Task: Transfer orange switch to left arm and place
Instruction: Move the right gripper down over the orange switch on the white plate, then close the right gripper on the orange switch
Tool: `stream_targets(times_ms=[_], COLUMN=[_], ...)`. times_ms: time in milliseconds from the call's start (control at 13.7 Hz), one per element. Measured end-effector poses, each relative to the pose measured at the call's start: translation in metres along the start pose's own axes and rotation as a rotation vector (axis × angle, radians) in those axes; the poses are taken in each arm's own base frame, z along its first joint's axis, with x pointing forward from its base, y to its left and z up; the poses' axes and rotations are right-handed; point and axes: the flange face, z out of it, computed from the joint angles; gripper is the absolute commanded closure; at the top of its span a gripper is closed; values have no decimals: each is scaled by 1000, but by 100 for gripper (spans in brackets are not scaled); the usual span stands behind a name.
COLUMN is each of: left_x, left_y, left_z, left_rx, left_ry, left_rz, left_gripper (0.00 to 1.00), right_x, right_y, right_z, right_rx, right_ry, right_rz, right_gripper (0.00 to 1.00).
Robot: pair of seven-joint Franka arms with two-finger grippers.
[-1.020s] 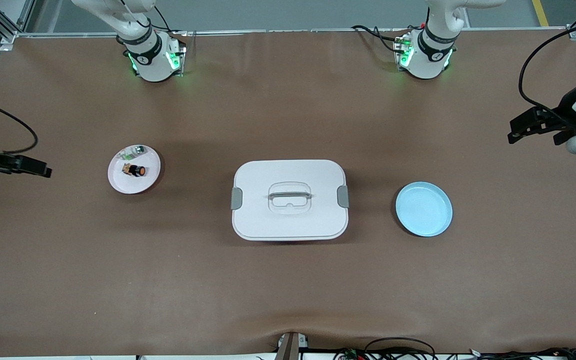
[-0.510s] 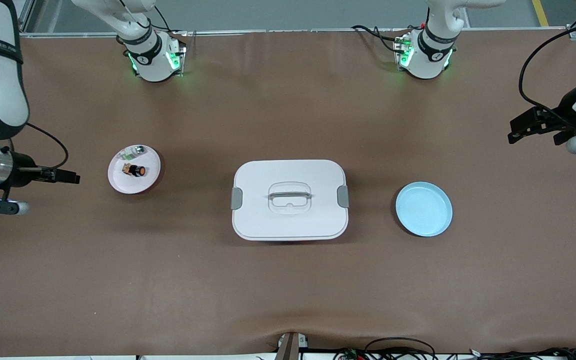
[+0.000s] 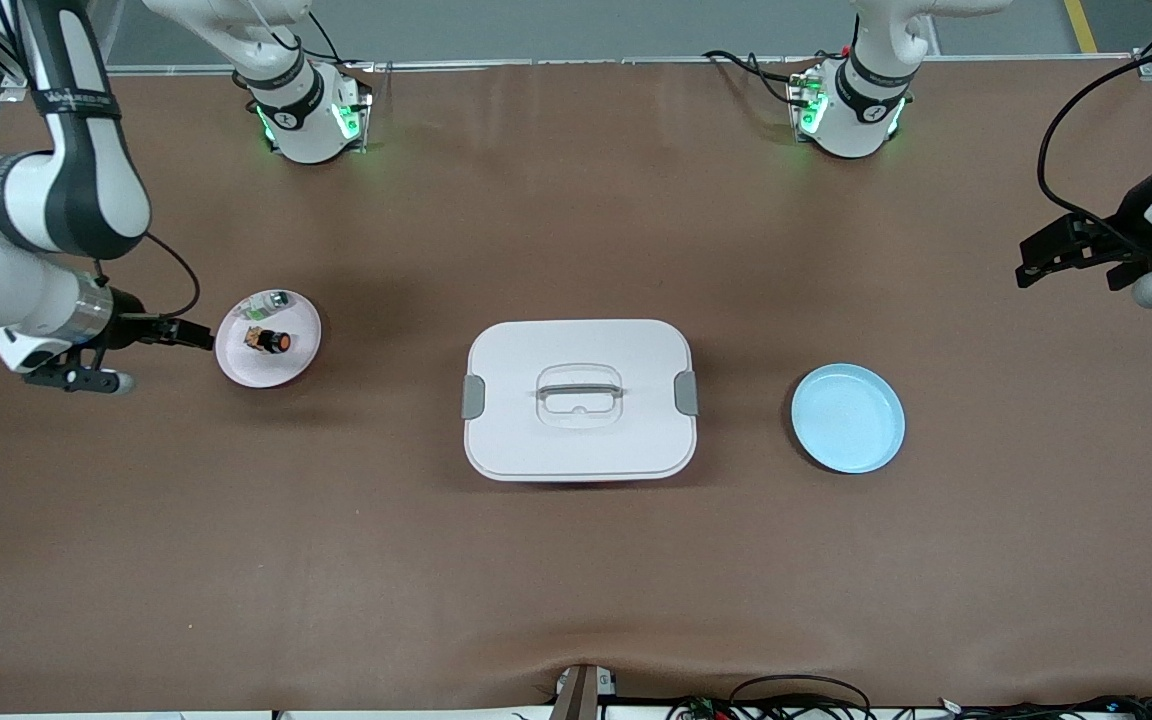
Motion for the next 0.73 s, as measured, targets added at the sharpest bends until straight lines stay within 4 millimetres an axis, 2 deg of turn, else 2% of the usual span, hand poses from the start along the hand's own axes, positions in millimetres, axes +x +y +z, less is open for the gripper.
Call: stream_targets(times_ms=[146,437,728], left_x=[0,2,2], left_y=[0,-4,-5], left_z=[0,3,4], left_rx=[0,0,0], left_ry=[0,-5,-7], left_rz=[-1,-7,-9], left_gripper=[0,0,0], right_x=[-16,-36,-42], right_y=[-3,0,-1], right_z=[23,68,97], right_rx=[-1,-3,-5], right_ry=[22,90,119], right_rz=[-5,-1,-1], right_gripper=[0,0,0])
